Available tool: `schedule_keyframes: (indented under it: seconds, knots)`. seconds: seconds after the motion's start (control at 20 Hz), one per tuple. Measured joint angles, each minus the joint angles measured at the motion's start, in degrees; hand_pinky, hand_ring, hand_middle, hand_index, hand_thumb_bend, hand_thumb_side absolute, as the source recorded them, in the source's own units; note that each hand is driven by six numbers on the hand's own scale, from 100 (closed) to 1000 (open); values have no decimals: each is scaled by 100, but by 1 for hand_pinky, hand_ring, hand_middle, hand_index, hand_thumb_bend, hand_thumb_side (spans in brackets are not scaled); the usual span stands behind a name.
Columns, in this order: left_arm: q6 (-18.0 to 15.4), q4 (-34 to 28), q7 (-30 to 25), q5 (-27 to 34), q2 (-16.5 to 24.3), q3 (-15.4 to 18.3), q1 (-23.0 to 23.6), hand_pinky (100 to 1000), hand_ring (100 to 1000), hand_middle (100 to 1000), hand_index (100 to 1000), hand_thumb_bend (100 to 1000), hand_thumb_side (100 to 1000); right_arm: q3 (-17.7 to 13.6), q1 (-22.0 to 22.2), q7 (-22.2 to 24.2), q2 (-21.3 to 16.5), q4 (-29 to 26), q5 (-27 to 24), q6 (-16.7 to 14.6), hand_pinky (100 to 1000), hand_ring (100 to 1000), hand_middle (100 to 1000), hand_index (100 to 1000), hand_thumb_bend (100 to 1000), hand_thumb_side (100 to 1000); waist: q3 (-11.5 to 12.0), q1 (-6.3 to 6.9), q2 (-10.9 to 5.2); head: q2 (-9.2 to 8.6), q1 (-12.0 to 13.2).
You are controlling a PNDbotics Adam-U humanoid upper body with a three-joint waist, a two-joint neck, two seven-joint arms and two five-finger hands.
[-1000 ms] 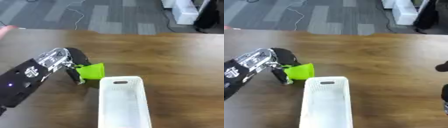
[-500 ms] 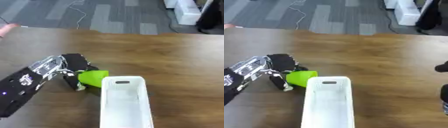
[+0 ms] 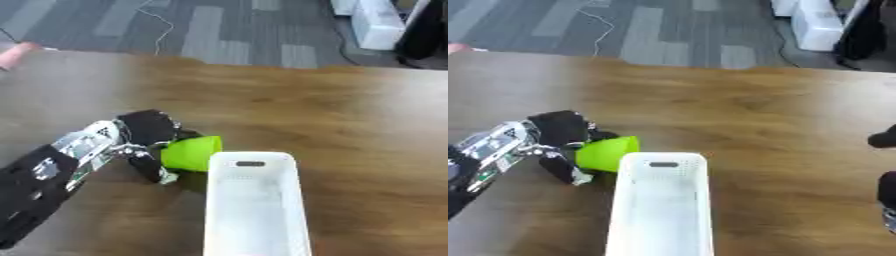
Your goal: Pick up objects on the table and place them in the box.
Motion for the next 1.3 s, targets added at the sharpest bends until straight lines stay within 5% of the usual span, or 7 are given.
schedule_keyframes:
  seconds: [0.85, 1.3]
  knots:
    - [584, -1114, -237, 592, 591, 401, -327, 100, 100, 114, 399, 395, 804, 36, 130, -40, 0, 0, 117, 41, 167, 330, 378, 483, 254, 1000, 86, 0, -38, -1, 51]
    - [413, -1683, -395, 933, 615, 193, -784, 100, 100, 115, 402, 405, 815, 41, 129, -43, 0, 0, 136, 44, 171, 332, 378, 483, 255, 1000, 57, 28, -39, -5, 104]
